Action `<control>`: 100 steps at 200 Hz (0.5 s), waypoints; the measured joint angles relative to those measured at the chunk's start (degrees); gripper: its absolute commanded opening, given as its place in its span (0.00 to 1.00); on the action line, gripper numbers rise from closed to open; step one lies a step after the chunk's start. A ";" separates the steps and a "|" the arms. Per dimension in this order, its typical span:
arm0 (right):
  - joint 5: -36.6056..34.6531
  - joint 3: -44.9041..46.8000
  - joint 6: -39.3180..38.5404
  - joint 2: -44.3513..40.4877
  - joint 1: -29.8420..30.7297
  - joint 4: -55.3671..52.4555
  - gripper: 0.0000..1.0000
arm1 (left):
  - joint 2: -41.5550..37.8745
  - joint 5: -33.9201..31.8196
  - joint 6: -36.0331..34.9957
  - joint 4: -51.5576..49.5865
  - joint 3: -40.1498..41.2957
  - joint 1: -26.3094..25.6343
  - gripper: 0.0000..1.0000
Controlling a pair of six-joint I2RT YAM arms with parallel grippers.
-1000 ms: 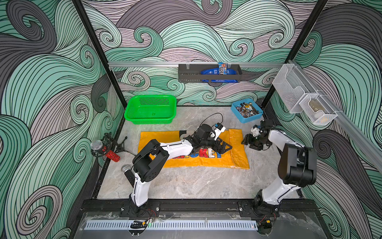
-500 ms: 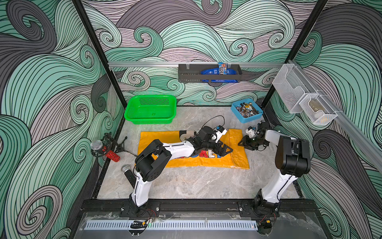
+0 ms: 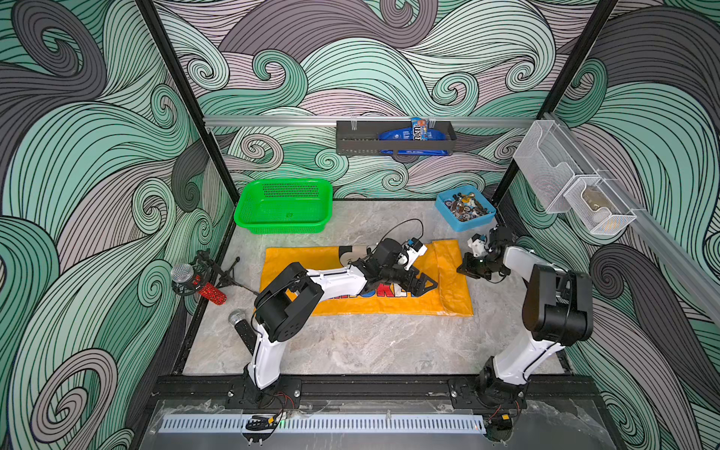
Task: Roll up the pillowcase
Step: Roll the pillowcase at the center of the board.
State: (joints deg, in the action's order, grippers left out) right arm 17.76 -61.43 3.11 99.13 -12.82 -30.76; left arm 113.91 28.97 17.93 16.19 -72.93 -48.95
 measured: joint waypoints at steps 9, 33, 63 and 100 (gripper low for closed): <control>-1.81 0.00 -0.02 -0.79 -0.02 -0.39 0.00 | 0.00 -0.02 -0.13 -0.17 0.17 0.00 0.96; -8.90 0.00 0.24 -1.88 -0.02 -1.88 0.00 | 0.00 -0.11 -0.44 -0.35 0.74 0.00 0.96; -15.06 -0.13 1.70 -1.90 0.31 -2.54 0.00 | 0.00 -0.33 -0.74 -1.11 1.18 0.00 0.96; -20.76 -0.85 4.26 -1.88 3.91 -3.41 0.08 | -0.02 -0.72 -0.96 -1.25 1.60 0.00 0.96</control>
State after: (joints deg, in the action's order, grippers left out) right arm -3.01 -62.28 7.38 97.25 -8.91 -34.17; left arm 113.89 28.25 16.97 14.94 -71.33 -48.95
